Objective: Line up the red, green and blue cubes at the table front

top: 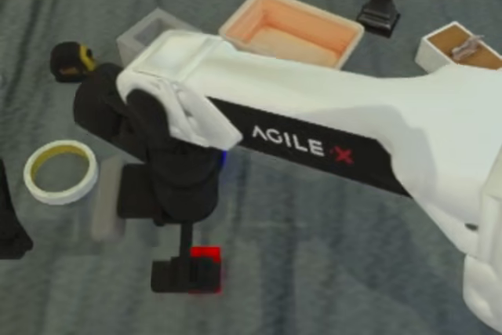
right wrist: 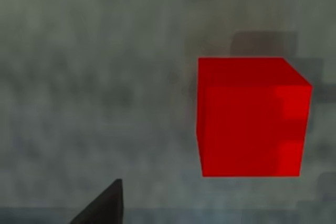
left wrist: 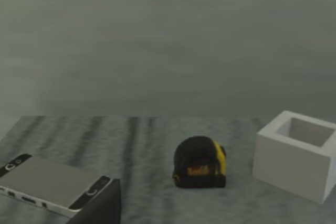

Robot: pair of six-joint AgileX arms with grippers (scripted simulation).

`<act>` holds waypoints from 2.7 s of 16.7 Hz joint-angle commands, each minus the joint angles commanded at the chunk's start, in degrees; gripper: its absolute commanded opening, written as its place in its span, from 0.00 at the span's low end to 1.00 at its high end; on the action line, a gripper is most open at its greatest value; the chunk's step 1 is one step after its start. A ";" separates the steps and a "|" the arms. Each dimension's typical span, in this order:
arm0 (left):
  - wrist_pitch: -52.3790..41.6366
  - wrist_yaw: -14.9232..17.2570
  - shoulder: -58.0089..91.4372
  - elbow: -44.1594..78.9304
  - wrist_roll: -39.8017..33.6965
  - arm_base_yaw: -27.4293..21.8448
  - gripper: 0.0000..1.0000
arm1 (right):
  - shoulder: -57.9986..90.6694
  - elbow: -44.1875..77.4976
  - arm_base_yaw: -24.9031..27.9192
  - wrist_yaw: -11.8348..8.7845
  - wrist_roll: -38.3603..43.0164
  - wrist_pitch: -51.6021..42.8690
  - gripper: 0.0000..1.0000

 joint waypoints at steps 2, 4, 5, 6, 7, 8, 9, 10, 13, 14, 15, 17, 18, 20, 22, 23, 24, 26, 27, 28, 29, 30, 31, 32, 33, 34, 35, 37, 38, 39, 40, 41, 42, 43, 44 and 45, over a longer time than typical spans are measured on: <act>0.00 0.00 0.00 0.00 0.00 0.00 1.00 | -0.10 0.15 0.00 0.01 0.00 -0.17 1.00; 0.00 0.00 0.00 0.00 0.00 0.00 1.00 | 0.08 0.03 -0.24 0.01 0.00 -0.02 1.00; 0.00 0.00 0.00 0.00 0.00 0.00 1.00 | 0.06 -0.03 -0.38 0.01 0.13 0.01 1.00; 0.00 0.00 0.00 0.00 0.00 0.00 1.00 | -0.11 -0.37 -1.08 0.03 0.80 0.17 1.00; 0.00 0.00 0.00 0.00 0.00 0.00 1.00 | -0.45 -0.99 -2.36 0.06 2.05 0.47 1.00; 0.00 0.00 0.00 0.00 0.00 0.00 1.00 | -0.94 -1.93 -4.22 0.10 3.92 0.91 1.00; 0.00 0.00 0.00 0.00 0.00 0.00 1.00 | -1.54 -3.12 -6.52 0.14 6.32 1.44 1.00; 0.00 0.00 0.00 0.00 0.00 0.00 1.00 | -2.25 -4.55 -9.34 0.19 9.20 2.03 1.00; 0.00 0.00 0.00 0.00 0.00 0.00 1.00 | -4.71 -10.04 -20.34 0.32 20.30 4.05 1.00; 0.00 0.00 0.00 0.00 0.00 0.00 1.00 | -5.59 -12.02 -24.45 0.38 24.40 4.77 1.00; 0.00 0.00 0.00 0.00 0.00 0.00 1.00 | -6.49 -13.97 -28.48 0.45 28.44 5.50 1.00; 0.00 0.00 0.00 0.00 0.00 0.00 1.00 | -8.32 -17.48 -35.42 0.57 35.40 6.99 1.00; 0.00 0.00 0.00 0.00 0.00 0.00 1.00 | -9.22 -18.98 -38.08 0.62 38.06 7.72 1.00; 0.00 0.00 0.00 0.00 0.00 0.00 1.00 | -10.65 -21.08 -41.54 0.66 41.51 8.89 1.00; 0.00 0.00 0.00 0.00 0.00 0.00 1.00 | -11.18 -21.79 -42.59 0.67 42.56 9.31 1.00; 0.00 0.00 0.00 0.00 0.00 0.00 1.00 | -11.18 -21.79 -42.59 0.67 42.56 9.31 1.00; 0.00 0.00 0.00 0.00 0.00 0.00 1.00 | -11.18 -21.79 -42.59 0.67 42.56 9.31 1.00; 0.00 0.00 0.00 0.00 0.00 0.00 1.00 | -10.87 -21.74 -42.44 0.69 42.47 9.35 1.00; 0.00 0.00 0.00 0.00 0.00 0.00 1.00 | -10.61 -22.13 -42.48 0.69 42.52 10.10 1.00; 0.00 0.00 0.00 0.00 0.00 0.00 1.00 | -10.14 -22.82 -42.52 0.68 42.57 11.33 1.00; 0.00 0.00 0.00 0.00 0.00 0.00 1.00 | -9.50 -23.76 -42.54 0.69 42.61 12.95 1.00; 0.00 0.00 0.00 0.00 0.00 0.00 1.00 | -8.73 -24.87 -42.55 0.69 42.64 14.85 1.00; 0.00 0.00 0.00 0.00 0.00 0.00 1.00 | -7.87 -26.09 -42.55 0.69 42.66 16.95 1.00; 0.00 0.00 0.00 0.00 0.00 0.00 1.00 | -6.97 -27.37 -42.54 0.70 42.68 19.13 1.00; 0.00 0.00 0.00 0.00 0.00 0.00 1.00 | -6.09 -28.61 -42.53 0.71 42.69 21.26 1.00; 0.00 0.00 0.00 0.00 0.00 0.00 1.00 | -5.30 -29.74 -42.52 0.72 42.69 23.20 1.00; 0.00 0.00 0.00 0.00 0.00 0.00 1.00 | -4.64 -30.67 -42.51 0.73 42.71 24.80 1.00; 0.00 0.00 0.00 0.00 0.00 0.00 1.00 | -3.98 -31.62 -42.51 0.74 42.73 26.35 1.00; 0.00 0.00 0.00 0.00 0.00 0.00 1.00 | -3.97 -31.64 -42.51 0.74 42.73 26.38 1.00; 0.00 0.00 0.00 0.00 0.00 0.00 1.00 | -3.97 -31.64 -42.51 0.74 42.73 26.38 1.00; 0.00 0.00 0.00 0.00 0.00 0.00 1.00 | -3.97 -31.64 -42.51 0.74 42.73 26.38 1.00; 0.00 0.00 0.00 0.00 0.00 0.00 1.00 | -3.97 -31.64 -42.51 0.74 42.73 26.38 0.92; 0.00 0.00 0.00 0.00 0.00 0.00 1.00 | -3.97 -31.64 -42.51 0.74 42.73 26.38 0.85; 0.00 0.00 0.00 0.00 0.00 0.00 1.00 | -3.97 -31.64 -42.51 0.74 42.73 26.38 0.77; 0.00 0.00 0.00 0.00 0.00 0.00 1.00 | -3.97 -31.64 -42.51 0.74 42.73 26.38 0.70; 0.00 0.00 0.00 0.00 0.00 0.00 1.00 | -3.97 -31.64 -42.51 0.74 42.73 26.38 0.62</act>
